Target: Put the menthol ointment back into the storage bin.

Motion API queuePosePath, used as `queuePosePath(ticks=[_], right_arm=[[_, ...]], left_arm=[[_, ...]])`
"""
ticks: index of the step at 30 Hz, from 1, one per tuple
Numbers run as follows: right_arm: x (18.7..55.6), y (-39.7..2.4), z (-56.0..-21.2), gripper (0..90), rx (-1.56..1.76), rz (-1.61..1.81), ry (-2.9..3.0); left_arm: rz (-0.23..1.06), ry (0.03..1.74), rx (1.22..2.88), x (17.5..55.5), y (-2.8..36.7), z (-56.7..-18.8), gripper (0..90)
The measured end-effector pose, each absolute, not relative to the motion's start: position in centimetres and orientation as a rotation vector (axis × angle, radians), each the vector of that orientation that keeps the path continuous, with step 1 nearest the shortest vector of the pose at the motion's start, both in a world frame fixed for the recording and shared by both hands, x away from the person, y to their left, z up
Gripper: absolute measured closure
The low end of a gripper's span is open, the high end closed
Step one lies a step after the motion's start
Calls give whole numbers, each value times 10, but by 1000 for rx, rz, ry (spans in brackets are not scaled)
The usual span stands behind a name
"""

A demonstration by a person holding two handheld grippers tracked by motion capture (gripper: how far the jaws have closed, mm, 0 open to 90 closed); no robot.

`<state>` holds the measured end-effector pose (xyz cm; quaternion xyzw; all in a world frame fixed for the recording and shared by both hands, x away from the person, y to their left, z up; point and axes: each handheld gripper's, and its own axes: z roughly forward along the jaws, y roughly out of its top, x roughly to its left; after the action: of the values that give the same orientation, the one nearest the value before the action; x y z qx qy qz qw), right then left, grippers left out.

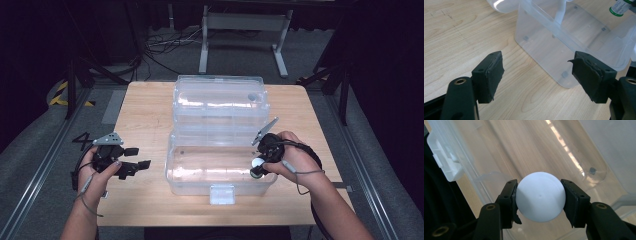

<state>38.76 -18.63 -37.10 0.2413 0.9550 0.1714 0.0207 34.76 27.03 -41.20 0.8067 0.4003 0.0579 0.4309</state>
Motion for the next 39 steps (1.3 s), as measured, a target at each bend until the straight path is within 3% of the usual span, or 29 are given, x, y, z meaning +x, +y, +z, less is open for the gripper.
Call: queuePosePath(ticks=[39], right_arm=[[389, -179, -401, 501, 775, 307, 2995]], left_arm=[[141, 1020, 2009, 348, 273, -415, 257]])
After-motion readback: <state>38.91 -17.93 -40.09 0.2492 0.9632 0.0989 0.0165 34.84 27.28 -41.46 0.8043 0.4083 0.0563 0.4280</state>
